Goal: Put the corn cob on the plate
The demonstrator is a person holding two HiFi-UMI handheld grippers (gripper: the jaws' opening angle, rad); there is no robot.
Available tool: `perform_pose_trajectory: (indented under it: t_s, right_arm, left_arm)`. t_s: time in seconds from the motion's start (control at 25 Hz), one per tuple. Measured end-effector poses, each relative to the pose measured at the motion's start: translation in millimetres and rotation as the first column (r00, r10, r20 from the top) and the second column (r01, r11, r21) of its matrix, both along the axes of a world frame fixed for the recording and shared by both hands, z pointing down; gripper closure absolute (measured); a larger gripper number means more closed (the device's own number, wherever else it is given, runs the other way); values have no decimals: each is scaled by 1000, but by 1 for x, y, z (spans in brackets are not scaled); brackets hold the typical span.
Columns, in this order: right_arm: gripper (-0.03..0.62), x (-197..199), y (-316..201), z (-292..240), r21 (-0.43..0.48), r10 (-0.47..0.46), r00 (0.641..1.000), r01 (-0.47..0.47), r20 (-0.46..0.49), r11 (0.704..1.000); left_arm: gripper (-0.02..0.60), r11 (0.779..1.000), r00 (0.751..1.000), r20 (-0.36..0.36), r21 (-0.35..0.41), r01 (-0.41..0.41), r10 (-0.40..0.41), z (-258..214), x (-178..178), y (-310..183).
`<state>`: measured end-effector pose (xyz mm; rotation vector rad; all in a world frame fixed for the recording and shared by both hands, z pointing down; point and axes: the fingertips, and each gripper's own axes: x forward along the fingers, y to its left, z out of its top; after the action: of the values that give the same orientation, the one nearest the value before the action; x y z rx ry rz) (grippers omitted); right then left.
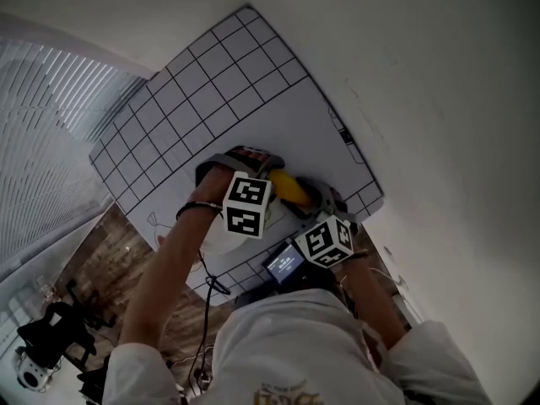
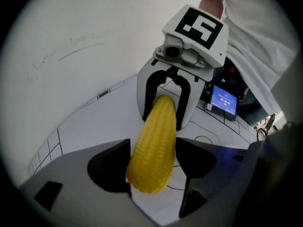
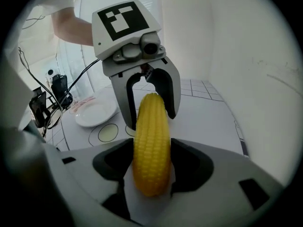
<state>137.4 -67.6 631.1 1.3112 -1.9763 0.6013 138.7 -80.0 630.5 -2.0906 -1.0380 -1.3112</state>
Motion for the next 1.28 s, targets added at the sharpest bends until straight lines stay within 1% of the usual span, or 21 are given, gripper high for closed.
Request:
perform_pose_trajectory:
  t_s: [0.12, 0.32, 0.52, 0.84, 1.0, 1.28]
  right_arm:
    - [355, -1, -1, 0, -2, -19, 1000, 18, -12, 1000]
    - [356, 1, -1, 0, -6, -20, 1000, 20, -14, 1000]
    - [358, 0, -1, -1, -14, -45, 999, 45, -25, 999]
    - [358, -20, -16, -17, 15, -144, 989, 144, -42, 989]
    - [358, -28, -25, -29, 42, -172, 984, 174, -37, 984]
    - [358, -50, -35, -58, 76, -262, 964, 264, -38, 961]
  left_arm:
    - [284, 999, 1000, -3, 34, -18, 18, 6, 0, 0]
    - [285, 1000, 1000, -4, 18, -23, 23, 6, 2, 1]
    - [290, 999, 1000, 22, 29, -16, 15, 6, -1, 1]
    - [291, 995, 996, 24, 46, 89, -90, -9, -23, -14]
    - [291, 990, 992, 16, 65, 123, -124, -21, -30, -24]
    - [291, 973, 977, -6, 89, 215, -215, -51, -52, -32]
